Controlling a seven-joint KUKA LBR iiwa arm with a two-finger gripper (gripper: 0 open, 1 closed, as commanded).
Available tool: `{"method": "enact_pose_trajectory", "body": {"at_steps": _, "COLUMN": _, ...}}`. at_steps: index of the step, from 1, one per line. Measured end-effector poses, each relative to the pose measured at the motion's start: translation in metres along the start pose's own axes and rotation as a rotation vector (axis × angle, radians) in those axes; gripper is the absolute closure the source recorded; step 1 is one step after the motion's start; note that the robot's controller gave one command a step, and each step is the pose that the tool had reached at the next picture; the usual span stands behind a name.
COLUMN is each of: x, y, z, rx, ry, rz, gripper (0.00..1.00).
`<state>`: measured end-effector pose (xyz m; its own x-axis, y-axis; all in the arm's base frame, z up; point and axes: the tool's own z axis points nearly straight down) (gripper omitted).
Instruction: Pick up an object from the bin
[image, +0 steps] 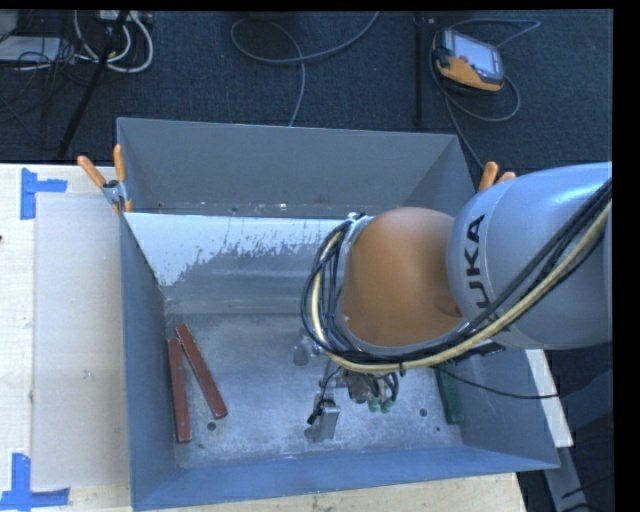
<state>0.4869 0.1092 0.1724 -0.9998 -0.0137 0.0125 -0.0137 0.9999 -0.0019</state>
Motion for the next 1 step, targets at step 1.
{"method": "enact_pose_trajectory", "body": {"at_steps": 1, "x": -0.0179, "y": -0.0766, "z": 0.1074, "rx": 0.002, "ry": -0.005, "rz": -0.046, "gripper": 0.0}}
